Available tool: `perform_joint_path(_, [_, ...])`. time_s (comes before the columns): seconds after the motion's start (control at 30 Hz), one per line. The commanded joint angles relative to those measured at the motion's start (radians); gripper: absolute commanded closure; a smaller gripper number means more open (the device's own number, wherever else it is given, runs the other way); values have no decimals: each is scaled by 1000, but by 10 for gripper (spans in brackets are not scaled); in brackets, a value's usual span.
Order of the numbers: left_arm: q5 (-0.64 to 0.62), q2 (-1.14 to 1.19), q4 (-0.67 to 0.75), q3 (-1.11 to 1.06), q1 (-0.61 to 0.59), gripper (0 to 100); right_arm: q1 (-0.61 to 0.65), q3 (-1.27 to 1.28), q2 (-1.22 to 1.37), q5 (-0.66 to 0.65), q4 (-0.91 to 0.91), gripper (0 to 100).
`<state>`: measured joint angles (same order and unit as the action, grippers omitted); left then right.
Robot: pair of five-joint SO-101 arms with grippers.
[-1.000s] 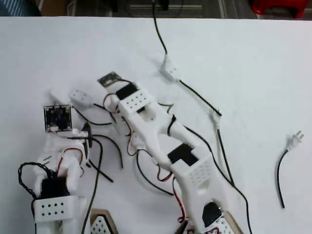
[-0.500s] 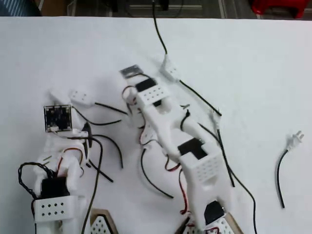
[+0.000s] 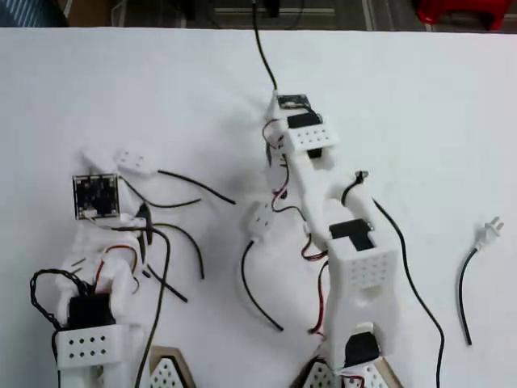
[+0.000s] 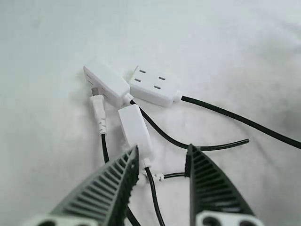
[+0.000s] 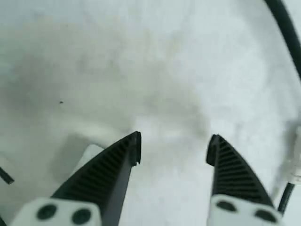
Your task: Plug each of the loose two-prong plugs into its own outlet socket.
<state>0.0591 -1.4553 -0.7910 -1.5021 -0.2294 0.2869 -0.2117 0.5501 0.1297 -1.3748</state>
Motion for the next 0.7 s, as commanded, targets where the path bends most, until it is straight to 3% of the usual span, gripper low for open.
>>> perform_joint_path(0.0, [9,-13,6,8,8,827,1,-150,-142,6,-105,700])
perform_joint_path(0.23, [9,-13,6,14,7,827,-84,-345,-329,6,-262,700])
perform_joint_path(0.67, [3,38,-44,213,-119,826,-291,-190,-377,6,-332,700])
